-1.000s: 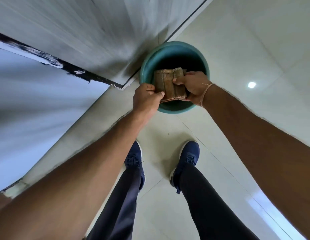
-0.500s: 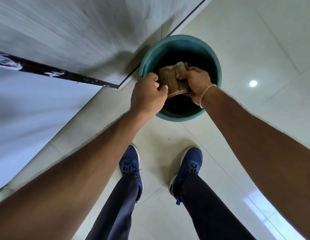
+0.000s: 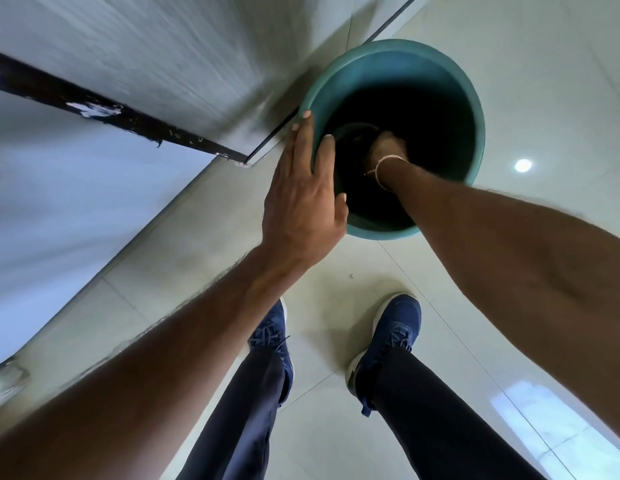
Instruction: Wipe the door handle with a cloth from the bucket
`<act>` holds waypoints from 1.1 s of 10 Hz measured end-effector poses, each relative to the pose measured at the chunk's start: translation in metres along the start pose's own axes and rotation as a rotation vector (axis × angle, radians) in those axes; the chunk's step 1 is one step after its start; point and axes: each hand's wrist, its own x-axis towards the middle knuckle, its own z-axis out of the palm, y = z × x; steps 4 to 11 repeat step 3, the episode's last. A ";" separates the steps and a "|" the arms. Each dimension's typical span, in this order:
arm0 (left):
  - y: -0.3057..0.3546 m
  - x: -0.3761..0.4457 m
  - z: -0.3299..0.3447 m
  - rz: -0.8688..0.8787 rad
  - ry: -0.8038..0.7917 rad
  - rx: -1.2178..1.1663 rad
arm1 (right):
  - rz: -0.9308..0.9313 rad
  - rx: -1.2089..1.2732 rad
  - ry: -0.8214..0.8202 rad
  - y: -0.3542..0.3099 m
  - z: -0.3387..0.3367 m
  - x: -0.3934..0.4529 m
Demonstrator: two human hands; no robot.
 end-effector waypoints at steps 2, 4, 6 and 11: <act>0.004 -0.015 -0.021 -0.024 -0.094 -0.084 | -0.124 -0.256 0.080 0.006 -0.016 -0.039; 0.014 -0.017 -0.042 -0.082 -0.109 -0.097 | -0.210 -0.187 0.107 0.006 -0.040 -0.078; 0.014 -0.017 -0.042 -0.082 -0.109 -0.097 | -0.210 -0.187 0.107 0.006 -0.040 -0.078; 0.014 -0.017 -0.042 -0.082 -0.109 -0.097 | -0.210 -0.187 0.107 0.006 -0.040 -0.078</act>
